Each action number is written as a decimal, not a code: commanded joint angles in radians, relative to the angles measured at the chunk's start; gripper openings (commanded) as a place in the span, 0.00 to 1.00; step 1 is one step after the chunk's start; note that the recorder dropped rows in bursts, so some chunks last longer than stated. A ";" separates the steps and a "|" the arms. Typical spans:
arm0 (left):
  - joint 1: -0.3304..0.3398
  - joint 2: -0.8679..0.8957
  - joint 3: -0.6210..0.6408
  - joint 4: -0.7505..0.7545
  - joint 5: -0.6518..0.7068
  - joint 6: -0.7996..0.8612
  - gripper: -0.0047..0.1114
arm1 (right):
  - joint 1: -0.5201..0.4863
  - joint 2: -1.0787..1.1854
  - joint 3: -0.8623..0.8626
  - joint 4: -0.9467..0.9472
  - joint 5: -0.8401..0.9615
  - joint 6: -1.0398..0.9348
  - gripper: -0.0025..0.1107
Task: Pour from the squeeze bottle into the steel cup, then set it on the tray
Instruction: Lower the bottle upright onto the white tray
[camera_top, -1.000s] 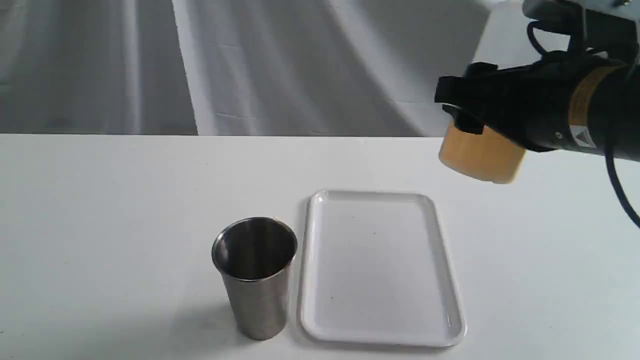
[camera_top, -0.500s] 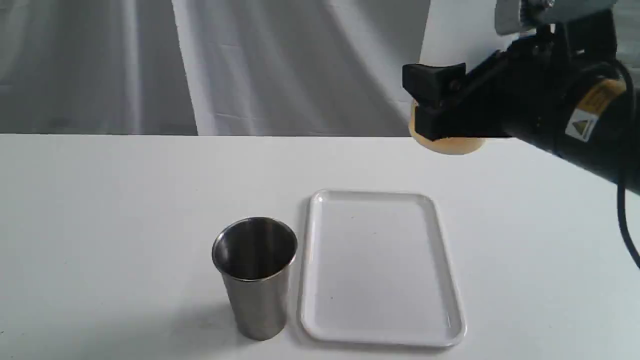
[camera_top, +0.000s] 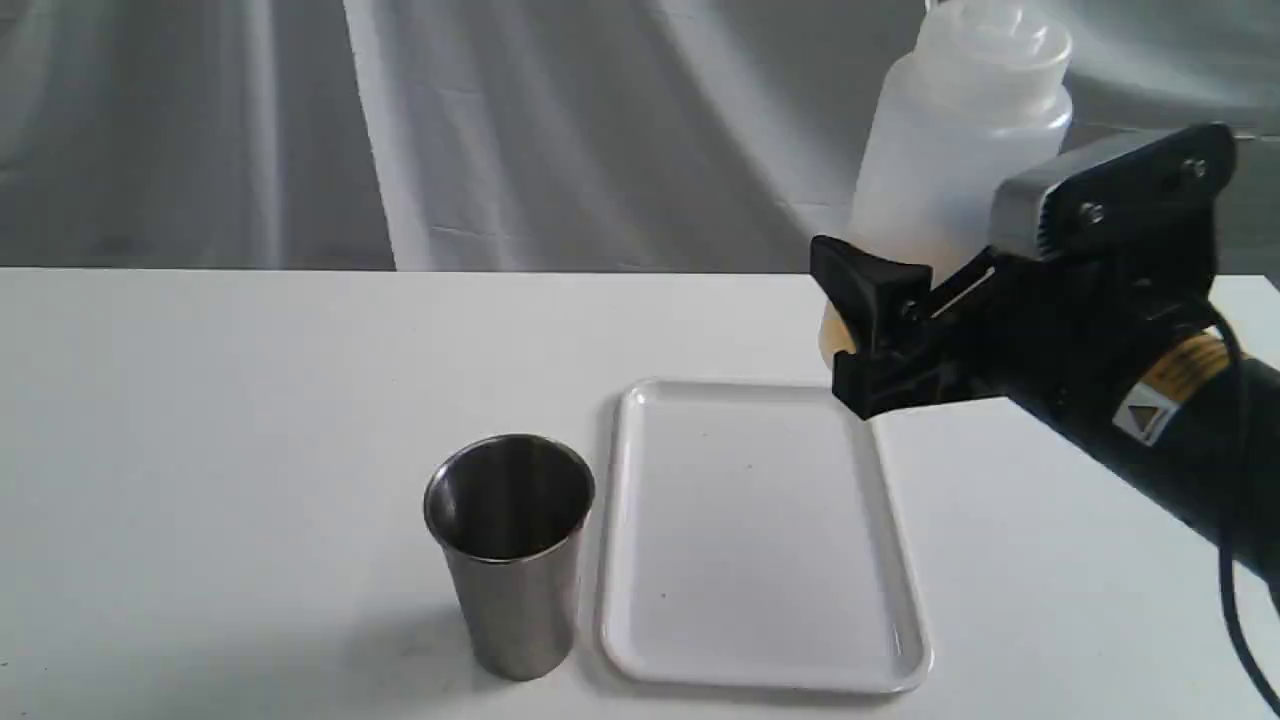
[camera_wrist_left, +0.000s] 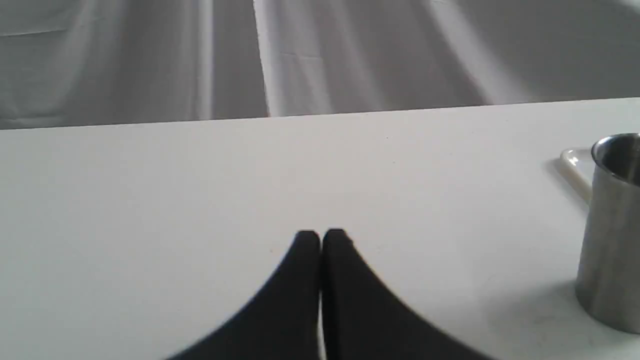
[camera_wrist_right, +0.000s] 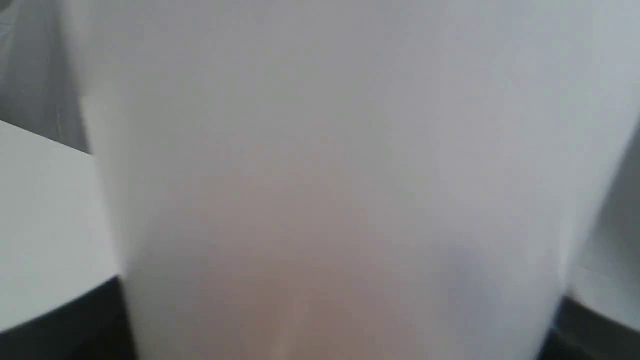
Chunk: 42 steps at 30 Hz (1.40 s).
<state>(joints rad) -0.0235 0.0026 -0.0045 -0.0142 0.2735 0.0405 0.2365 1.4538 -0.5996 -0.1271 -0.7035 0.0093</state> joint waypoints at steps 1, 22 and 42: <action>0.002 -0.003 0.004 -0.001 -0.008 -0.006 0.04 | -0.006 0.071 -0.001 0.013 -0.126 -0.009 0.02; 0.002 -0.003 0.004 -0.001 -0.008 -0.006 0.04 | 0.010 0.461 -0.056 -0.076 -0.452 -0.036 0.02; 0.002 -0.003 0.004 -0.001 -0.008 -0.004 0.04 | 0.012 0.627 -0.193 -0.114 -0.448 -0.040 0.02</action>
<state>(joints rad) -0.0235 0.0026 -0.0045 -0.0142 0.2735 0.0405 0.2446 2.0833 -0.7856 -0.2375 -1.1003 -0.0243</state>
